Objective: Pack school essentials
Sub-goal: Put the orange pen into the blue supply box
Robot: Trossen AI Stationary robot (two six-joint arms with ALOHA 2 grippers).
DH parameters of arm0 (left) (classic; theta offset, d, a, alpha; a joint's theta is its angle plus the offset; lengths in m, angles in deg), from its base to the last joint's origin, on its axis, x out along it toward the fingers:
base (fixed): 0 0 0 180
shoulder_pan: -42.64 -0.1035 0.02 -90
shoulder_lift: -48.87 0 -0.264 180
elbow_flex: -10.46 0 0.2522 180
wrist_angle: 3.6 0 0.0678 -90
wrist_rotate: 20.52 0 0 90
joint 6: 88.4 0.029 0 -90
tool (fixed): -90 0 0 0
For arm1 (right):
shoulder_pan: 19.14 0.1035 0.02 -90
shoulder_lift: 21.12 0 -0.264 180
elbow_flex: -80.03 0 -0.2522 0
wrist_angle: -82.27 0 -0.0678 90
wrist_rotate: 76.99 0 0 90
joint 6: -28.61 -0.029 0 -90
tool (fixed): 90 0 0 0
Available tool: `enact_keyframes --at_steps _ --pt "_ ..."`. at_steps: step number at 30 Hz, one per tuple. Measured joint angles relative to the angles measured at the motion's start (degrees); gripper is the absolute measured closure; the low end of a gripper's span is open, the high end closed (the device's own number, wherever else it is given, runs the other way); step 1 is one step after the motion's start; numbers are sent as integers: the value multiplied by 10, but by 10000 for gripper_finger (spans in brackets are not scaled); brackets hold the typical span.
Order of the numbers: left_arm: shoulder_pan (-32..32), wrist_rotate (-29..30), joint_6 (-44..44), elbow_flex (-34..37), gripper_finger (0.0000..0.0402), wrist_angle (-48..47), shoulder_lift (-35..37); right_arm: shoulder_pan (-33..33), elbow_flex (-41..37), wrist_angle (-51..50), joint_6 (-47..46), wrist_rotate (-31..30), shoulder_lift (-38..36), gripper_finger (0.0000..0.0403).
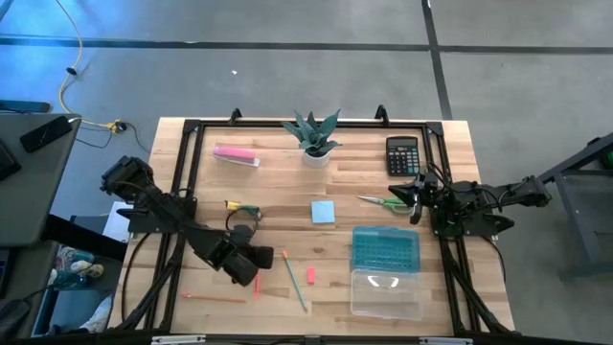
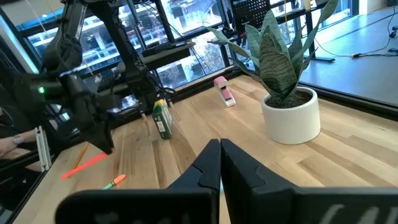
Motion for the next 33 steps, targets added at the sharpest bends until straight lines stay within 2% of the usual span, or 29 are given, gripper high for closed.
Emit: enact_keyframes --at_steps 4,12,23,30,33 --pt "-19 34 32 0 351 13 29 0 0 0 0 0 0 402" --pt "-67 95 150 0 351 124 60 0 0 -4 0 0 0 402" --pt "-137 84 334 0 351 323 60 0 0 -8 4 0 0 402" --pt "-174 62 415 0 351 406 60 0 0 -9 1 0 0 402" --pt "-186 40 455 0 351 440 60 0 0 0 -51 -20 0 402"
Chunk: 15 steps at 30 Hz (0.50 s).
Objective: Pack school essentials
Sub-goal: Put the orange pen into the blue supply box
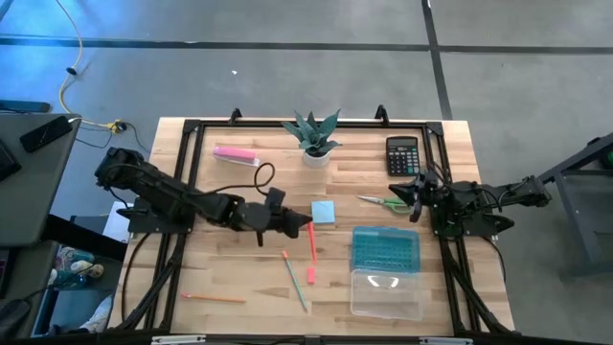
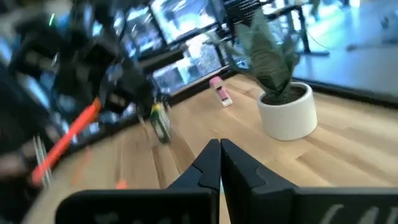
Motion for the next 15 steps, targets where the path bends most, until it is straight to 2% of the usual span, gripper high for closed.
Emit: enact_keyframes --at_steps 3,5,15 --pt "-4 -1 17 0 351 19 0 0 0 11 -100 -12 0 402" --pt "-5 0 28 0 351 21 0 0 0 12 -132 -21 0 402" --pt "-8 2 53 0 351 34 0 0 0 35 -140 -19 0 402"
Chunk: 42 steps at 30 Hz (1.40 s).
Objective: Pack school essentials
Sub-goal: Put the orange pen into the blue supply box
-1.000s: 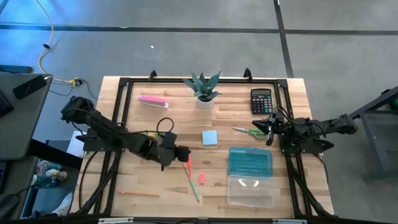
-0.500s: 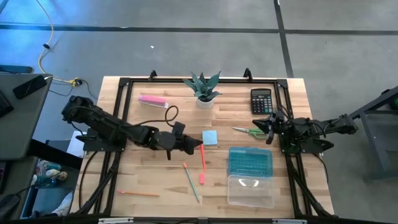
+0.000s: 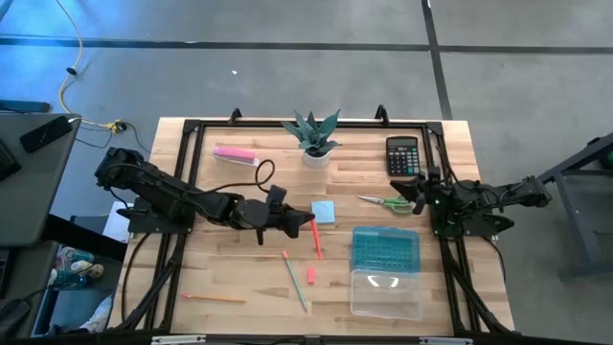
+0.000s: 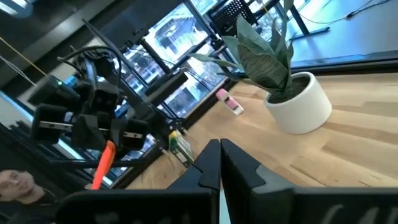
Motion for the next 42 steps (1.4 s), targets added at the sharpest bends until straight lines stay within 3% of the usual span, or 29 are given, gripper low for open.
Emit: enact_keyframes --at_steps 3,7,14,25,30,36,42 --pt "-4 -2 14 0 351 20 0 0 0 24 0 7 0 402" --pt "-13 -4 35 0 351 42 0 0 0 81 -1 59 0 402" --pt "-42 -53 72 0 352 48 0 0 1 206 -36 138 0 394" --pt "-67 -61 89 0 352 48 0 0 1 244 -92 138 53 257" --pt "-67 -61 89 0 351 48 0 0 3 311 -85 158 117 233" --pt "-67 -61 82 0 351 48 0 0 78 274 -10 181 211 233" --pt "-67 -61 83 0 351 48 0 0 173 149 26 212 298 233"
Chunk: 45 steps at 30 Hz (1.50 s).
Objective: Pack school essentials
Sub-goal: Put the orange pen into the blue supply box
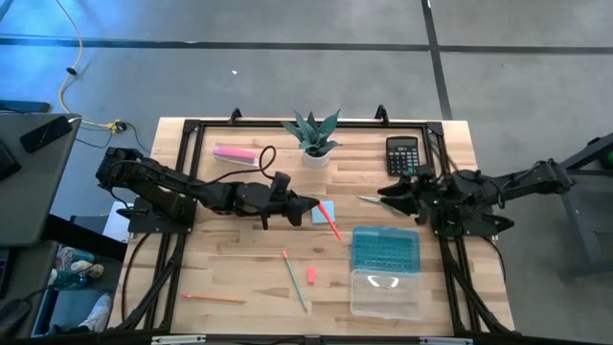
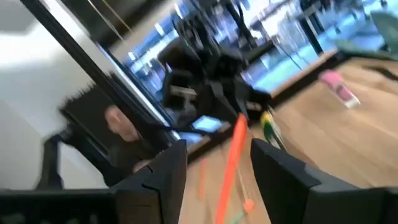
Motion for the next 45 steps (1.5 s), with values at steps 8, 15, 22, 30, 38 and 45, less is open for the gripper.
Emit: enact_keyframes --at_steps 8,15,22,30,38,45 --pt "0 0 0 0 351 0 0 0 69 -38 -25 70 120 233" --pt "0 0 5 0 351 0 0 -25 90 -17 -14 77 230 233" --pt "0 0 6 0 351 0 0 -64 126 48 -14 156 335 233" --pt "0 0 11 0 351 0 0 -73 174 47 0 193 411 233" --pt "0 0 11 0 351 0 0 -75 202 35 11 203 452 233" --pt "0 0 11 0 351 0 0 -75 205 36 11 202 477 233"
